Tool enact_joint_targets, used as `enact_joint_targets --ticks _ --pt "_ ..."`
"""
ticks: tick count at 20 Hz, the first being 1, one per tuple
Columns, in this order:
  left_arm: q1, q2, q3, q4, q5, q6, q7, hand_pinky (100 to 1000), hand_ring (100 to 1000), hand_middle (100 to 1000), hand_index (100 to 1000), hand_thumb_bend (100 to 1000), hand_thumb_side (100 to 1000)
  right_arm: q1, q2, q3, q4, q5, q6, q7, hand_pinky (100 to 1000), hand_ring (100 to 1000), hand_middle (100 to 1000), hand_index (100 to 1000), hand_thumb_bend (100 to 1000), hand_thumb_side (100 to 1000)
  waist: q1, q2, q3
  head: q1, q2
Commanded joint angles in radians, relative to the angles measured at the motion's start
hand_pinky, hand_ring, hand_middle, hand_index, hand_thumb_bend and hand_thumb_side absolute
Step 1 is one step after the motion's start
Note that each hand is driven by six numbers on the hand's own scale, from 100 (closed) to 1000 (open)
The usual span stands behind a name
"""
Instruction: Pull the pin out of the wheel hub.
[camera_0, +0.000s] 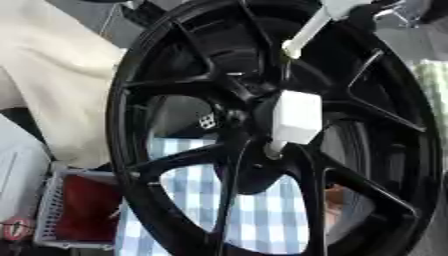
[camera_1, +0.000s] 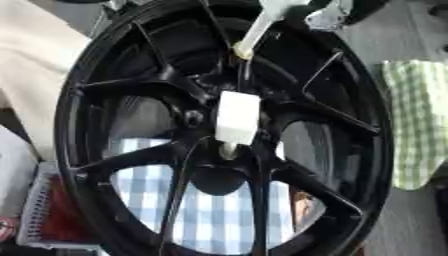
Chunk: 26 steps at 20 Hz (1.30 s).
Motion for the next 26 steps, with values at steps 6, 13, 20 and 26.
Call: enact_joint_targets --ticks 6,13,20,26 --pt "0.01 0.02 0.023 -0.02 -0.007 -0.007 0.014 810 730 611 803 239 724 0.258 -0.184 -0.242 -0.019 -0.049 0.034 -0.23 806 691 435 462 100 100 0.039 -0.036 -0.043 0.036 0.003" --pt "0.021 0.014 0.037 -0.02 -0.009 -0.018 0.033 810 730 612 802 238 712 0.502 -0.193 -0.392 0.061 0.02 0.073 -0.391 813 697 454 478 100 100 0.081 -0.047 -0.076 0.067 0.008" --pt "0.026 0.01 0.044 -0.02 -0.01 -0.023 0.04 810 731 612 802 239 710 0.666 -0.119 -0.473 0.162 0.071 0.118 -0.507 813 695 470 493 100 100 0.097 -0.056 -0.094 0.072 0.003" --pt "0.026 0.006 0.045 -0.02 -0.009 -0.019 0.041 810 730 612 802 239 713 0.77 -0.042 -0.52 0.271 0.091 0.184 -0.574 826 735 581 603 100 100 0.093 -0.058 -0.098 0.076 -0.005"
